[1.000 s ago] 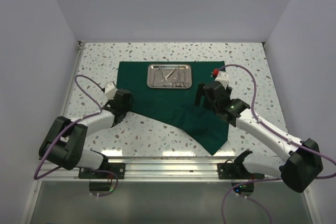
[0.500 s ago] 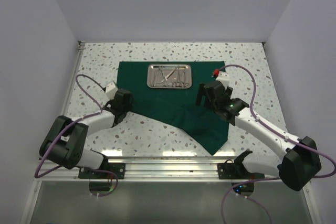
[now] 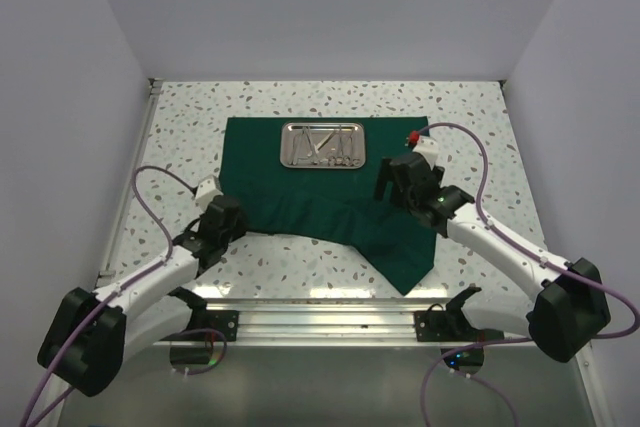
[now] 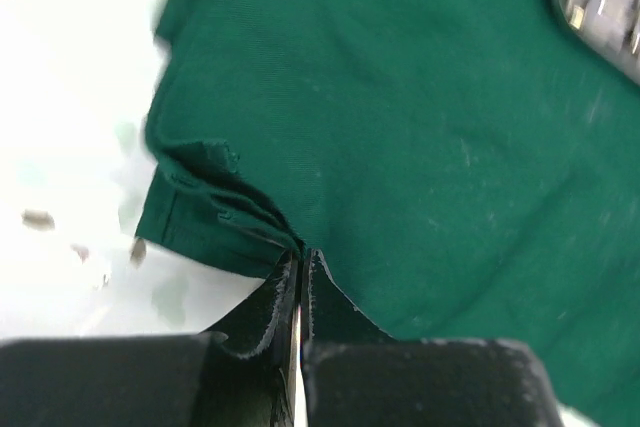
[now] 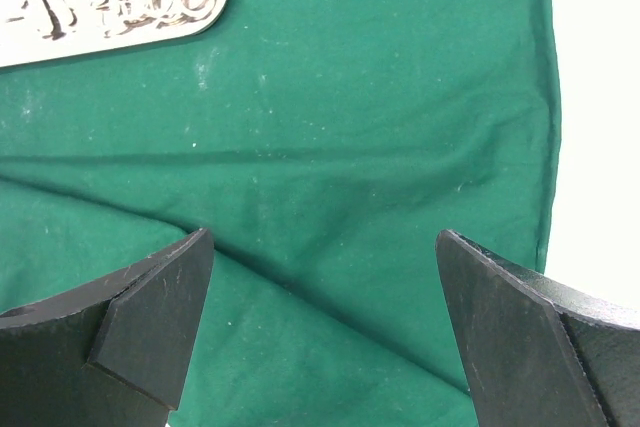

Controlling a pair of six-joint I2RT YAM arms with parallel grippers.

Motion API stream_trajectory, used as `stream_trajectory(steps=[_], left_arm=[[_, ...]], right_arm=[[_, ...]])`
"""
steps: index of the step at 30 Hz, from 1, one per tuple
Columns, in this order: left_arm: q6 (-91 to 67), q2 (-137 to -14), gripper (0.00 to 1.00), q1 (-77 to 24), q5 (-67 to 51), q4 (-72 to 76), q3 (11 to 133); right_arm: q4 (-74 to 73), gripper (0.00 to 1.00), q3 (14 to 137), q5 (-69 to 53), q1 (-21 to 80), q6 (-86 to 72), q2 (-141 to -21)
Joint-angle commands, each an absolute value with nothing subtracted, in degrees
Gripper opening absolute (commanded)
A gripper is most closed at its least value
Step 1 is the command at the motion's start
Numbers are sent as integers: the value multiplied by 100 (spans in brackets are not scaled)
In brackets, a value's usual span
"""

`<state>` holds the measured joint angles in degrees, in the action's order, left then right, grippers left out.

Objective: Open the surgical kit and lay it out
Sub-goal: Smooth out the surgical kit at the center of the board.

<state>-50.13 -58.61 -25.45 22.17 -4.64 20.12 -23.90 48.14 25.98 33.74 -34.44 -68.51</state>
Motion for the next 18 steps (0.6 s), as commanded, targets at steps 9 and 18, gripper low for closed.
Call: stream_trajectory(steps=[9,18], left_arm=[[-6485,-4624,0,-4628,2258,-2907,1696],[-7066,-5061,23,-5642,2856,-3393,1977]], right_arm=[[-2733,97,4825,2189,3331,-3516,-6206],[-3541,98,4781,1680,3340,-3269,-5608]])
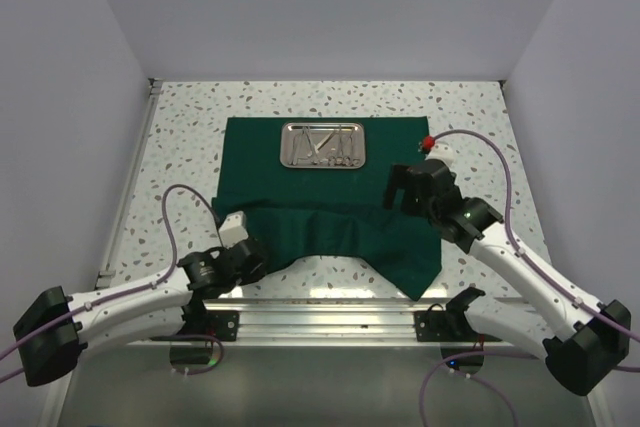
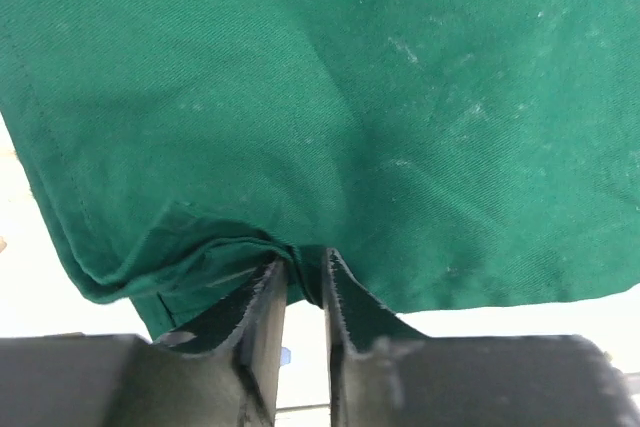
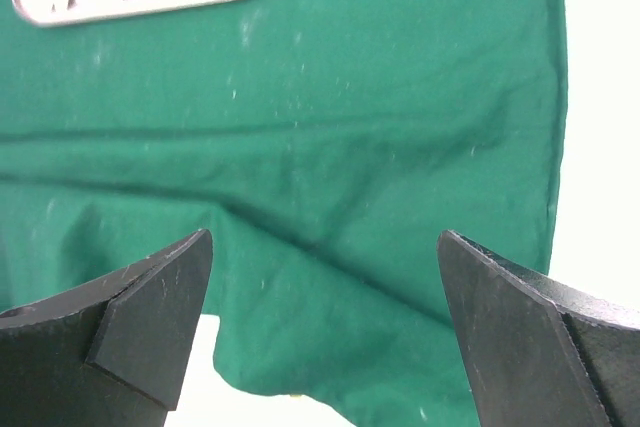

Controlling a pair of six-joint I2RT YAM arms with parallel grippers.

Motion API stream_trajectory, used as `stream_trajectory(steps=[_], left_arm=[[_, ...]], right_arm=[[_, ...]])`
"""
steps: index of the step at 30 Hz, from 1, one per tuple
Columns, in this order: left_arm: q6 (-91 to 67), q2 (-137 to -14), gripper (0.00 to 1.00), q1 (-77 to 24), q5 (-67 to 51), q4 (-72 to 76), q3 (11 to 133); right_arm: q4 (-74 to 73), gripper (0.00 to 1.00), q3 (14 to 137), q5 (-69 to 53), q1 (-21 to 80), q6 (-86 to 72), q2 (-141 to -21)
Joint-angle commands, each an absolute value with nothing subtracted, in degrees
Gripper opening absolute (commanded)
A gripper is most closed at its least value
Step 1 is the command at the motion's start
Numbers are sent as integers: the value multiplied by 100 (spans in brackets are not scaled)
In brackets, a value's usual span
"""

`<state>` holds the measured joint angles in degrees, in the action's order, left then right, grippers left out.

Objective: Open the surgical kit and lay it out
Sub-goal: Smooth out the surgical kit at the center of the board.

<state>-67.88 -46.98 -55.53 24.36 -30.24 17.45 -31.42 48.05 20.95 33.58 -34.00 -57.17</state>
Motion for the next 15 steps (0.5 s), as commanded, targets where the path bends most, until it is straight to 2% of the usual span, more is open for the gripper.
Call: stream_trajectory(steps=[1,4,8,11,15], left_arm=[[-7110,-5202,25,-5660,2900,-3427,2038],[-7145,-5703,27,-5801,3085,-3402,2276],[-6917,-5845,0,-5993,2962,-3522,2653],[-6935,-5644,0,-6379,2901,-3971,2820],[-6417,-5695,0,-6565,2244,-4210,3023]], right_arm=[[-3629,98,4755,1531,3331,-3278,-5581],[-3403,98,4370,732,3331,-3427,-5432],[-2840,98,3588,124,3331,-3787,-5580],[-2839,98,3446,123,3348,-3858,-5783],[-2664,98,3226,263,3340,-3972,-5783]])
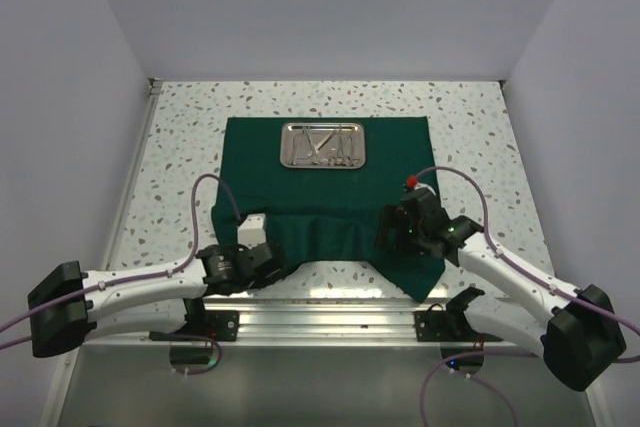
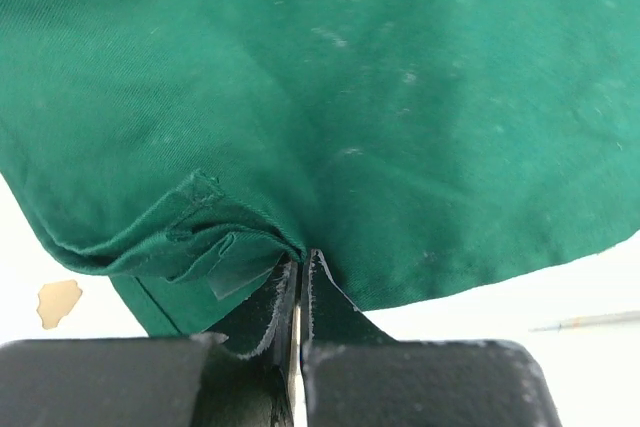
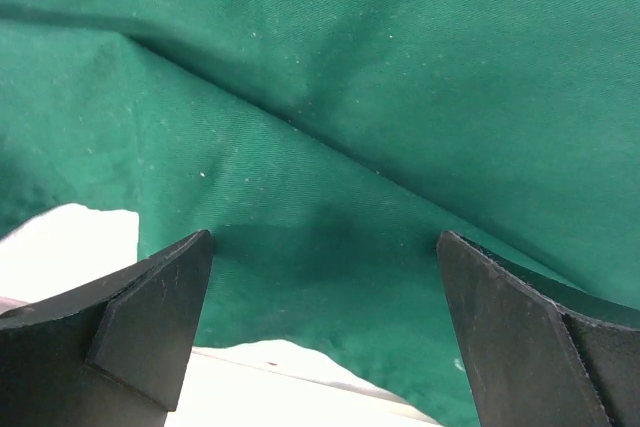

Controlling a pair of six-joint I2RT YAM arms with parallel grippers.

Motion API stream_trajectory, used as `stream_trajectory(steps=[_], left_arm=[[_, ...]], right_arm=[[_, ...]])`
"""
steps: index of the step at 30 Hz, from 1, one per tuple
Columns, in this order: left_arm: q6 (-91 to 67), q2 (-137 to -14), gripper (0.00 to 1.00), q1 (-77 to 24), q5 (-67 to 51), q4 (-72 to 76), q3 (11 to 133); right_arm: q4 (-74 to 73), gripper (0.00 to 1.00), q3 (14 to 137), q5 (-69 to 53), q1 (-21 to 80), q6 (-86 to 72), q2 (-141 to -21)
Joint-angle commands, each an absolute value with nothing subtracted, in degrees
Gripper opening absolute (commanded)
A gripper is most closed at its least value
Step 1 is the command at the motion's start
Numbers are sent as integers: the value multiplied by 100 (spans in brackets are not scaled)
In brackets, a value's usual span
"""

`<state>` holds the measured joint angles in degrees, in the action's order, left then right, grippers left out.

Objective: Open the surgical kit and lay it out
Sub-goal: Smooth out the surgical kit at the center of the board.

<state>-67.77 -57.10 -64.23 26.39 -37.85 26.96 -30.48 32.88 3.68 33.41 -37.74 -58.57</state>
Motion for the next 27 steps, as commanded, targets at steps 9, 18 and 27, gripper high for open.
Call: stream_trajectory(steps=[9,18,27], left_arm=[[-5652,-6670,0,-6934,1215,-3675,2980],[-5669,-6672,22,-7532,1062,-4315,3514],[-5643,-5844,99,-7515,3660,-4931,5423]], right_arm=[[-2470,98,2682,-228,3340,-4253,-6047],[-4234,98,2601,988,3331,-5027,-3917],[-3631,98,3409,1468,3331,-5098,-3188]])
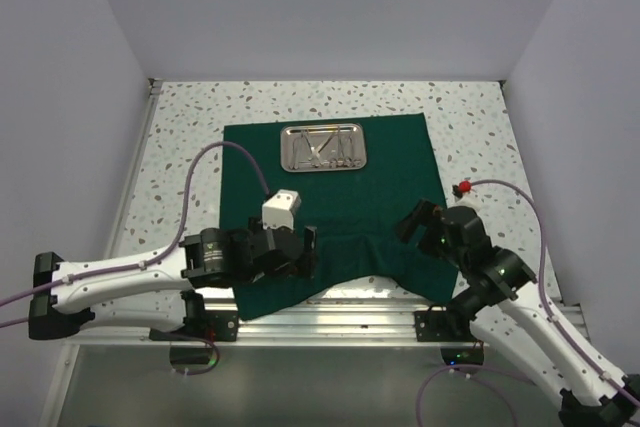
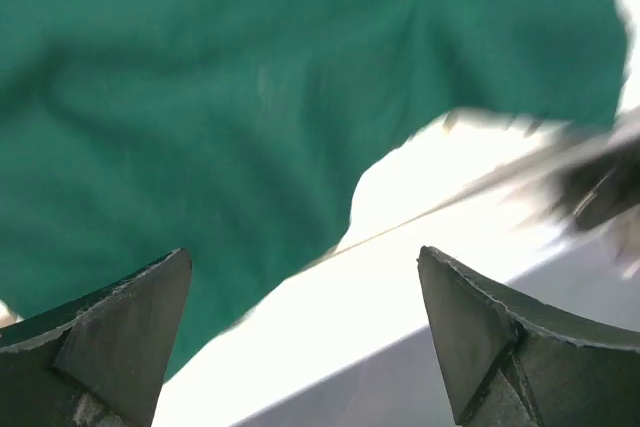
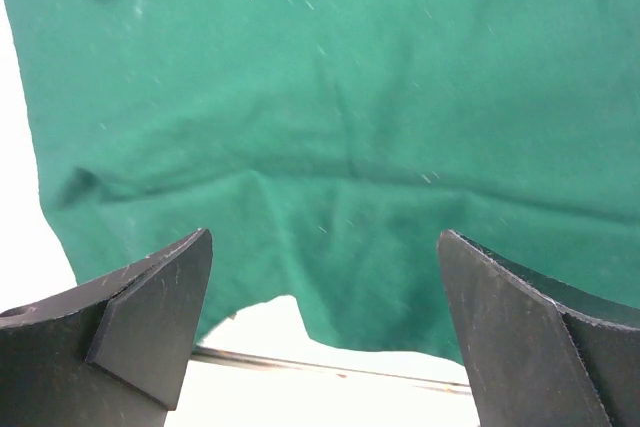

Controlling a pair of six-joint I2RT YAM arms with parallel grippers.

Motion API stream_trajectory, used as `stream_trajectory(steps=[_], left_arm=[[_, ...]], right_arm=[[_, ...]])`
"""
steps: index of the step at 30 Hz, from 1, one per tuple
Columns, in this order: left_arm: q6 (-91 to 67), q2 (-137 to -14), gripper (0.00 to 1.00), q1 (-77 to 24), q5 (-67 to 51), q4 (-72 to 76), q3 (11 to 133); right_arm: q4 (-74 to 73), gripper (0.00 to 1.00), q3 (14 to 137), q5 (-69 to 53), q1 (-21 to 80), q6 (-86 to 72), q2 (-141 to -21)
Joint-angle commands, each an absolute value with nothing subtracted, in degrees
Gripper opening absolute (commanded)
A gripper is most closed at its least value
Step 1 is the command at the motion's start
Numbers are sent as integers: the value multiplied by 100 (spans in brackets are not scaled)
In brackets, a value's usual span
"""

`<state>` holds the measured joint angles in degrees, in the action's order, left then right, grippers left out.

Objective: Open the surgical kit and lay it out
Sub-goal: Smooth out the surgical kit at the center of the board.

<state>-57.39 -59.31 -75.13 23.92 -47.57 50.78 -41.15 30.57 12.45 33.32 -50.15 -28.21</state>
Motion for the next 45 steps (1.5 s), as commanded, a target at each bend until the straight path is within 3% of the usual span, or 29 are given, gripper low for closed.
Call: stream_trajectory(steps=[1,4,7,13,19,27,37,41,44,45], left_arm=[[-5686,-5949,99,-7471,3909,-4887,5440],[-5739,-6222,100,-6893,4560,-4677,5493],[-5146,-6179,99,-5464,4492,-3287,5100],[-3615,-6721,99,-3105,2954,-1339,5123],[-3287,-8468,95,-1014,1531,-704,6071],[-3278,-10640,84,-203,423,-290,6951],[-3515,-11707,80,-141,150,-88,7453],[-3603,-11935,63,-141,0,211,7506],[-3665,-12120,42,-141,-280,325,7550],[-3682,-12190,30,-141,-342,377,7602]], right_arm=[[-3343,98,3523,1459,3340,-5028,-3695],[-2789,99,3963,1590,3331,-4861,-4802],[-2034,98,4314,1670,3157,-4720,-5874],[-1108,98,5570,-226,1629,-4579,-8267],[-1553,98,7091,138,951,-3763,-9693],[-1890,98,8226,457,124,-3481,-10783],[-2224,98,9605,246,-167,-3340,-12339],[-2083,95,9721,71,-167,-3419,-12647],[-1960,84,9826,18,-141,-3472,-12875],[-1977,80,9878,18,-115,-3472,-13006]])
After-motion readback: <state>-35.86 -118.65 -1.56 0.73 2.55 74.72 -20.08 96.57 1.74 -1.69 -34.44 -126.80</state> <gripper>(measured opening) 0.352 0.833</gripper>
